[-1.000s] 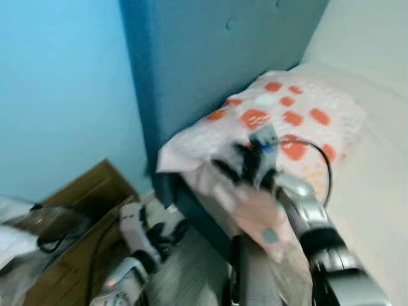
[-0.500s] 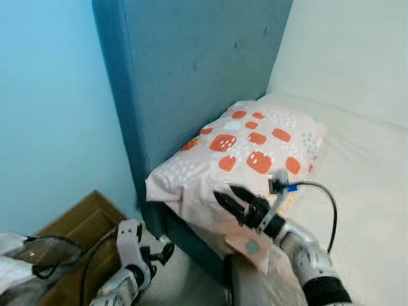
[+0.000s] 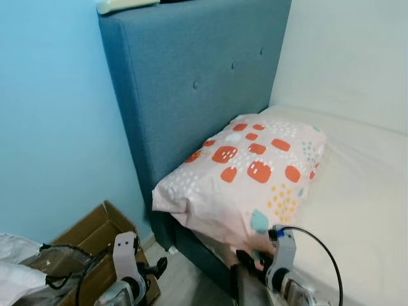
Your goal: Clean up the room
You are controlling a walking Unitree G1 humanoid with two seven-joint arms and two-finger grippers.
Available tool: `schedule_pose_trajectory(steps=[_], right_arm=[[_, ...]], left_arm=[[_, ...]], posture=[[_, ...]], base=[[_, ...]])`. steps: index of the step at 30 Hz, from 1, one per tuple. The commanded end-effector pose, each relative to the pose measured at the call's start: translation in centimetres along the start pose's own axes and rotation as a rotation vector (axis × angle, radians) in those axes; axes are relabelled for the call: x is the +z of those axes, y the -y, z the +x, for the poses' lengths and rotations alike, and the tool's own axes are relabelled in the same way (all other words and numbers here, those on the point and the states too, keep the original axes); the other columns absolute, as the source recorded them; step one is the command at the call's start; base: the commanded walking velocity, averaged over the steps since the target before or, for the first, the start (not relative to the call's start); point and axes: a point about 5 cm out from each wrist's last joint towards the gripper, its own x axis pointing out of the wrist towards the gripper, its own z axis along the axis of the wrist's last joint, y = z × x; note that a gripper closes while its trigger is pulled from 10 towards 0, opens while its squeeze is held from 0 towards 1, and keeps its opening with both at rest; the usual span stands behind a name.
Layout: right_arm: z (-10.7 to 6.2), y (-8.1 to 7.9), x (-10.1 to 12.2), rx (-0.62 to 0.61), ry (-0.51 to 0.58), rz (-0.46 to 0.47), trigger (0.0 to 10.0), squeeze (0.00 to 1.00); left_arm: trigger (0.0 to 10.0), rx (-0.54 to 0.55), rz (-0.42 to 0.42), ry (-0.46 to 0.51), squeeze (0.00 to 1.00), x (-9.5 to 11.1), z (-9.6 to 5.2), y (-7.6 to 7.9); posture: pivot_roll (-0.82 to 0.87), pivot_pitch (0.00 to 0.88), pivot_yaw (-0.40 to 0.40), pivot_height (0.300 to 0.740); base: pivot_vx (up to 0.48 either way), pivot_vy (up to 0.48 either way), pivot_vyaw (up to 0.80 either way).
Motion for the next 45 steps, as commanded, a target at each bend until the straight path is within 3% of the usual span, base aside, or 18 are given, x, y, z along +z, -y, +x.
schedule_pose_trajectory(steps=[1, 8, 14, 28, 45], right_arm=[[0.0, 0.2, -0.7, -0.036, -0.024, -0.017, 10.0, 0.00], [-0.7, 1.4, -2.2, -0.122, -0.081, -0.017, 10.0, 0.00], [-1.6, 2.4, -4.2, -0.204, -0.140, 0.013, 10.0, 0.00], [-3.1, 3.8, -6.1, -0.289, -0.176, 0.083, 10.0, 0.00], [-3.9, 4.2, -7.4, -0.310, -0.226, 0.093, 10.0, 0.00]], left_arm=[[10.0, 0.041, 0.004, -0.018, 0.00, -0.4, -0.3, -0.9], [10.0, 0.114, -0.021, -0.089, 0.00, -2.6, -1.2, -2.0], [10.0, 0.213, -0.045, -0.225, 0.00, -6.5, -3.5, -3.8], [10.0, 0.264, -0.046, -0.330, 0.00, -8.9, -4.9, -4.5], [10.0, 0.276, -0.027, -0.386, 0.00, -10.4, -5.8, -4.4]], posture=[[-0.04, 0.000, -0.012, 0.576], [-0.04, 0.000, -0.014, 0.591], [-0.04, 0.000, -0.016, 0.616], [-0.05, 0.000, -0.023, 0.650], [-0.05, 0.000, -0.030, 0.699]], base=[[0.000, 0.000, 0.00], [0.000, 0.000, 0.00], [0.000, 0.000, 0.00], [-0.297, 0.000, 0.00], [0.000, 0.000, 0.00]])
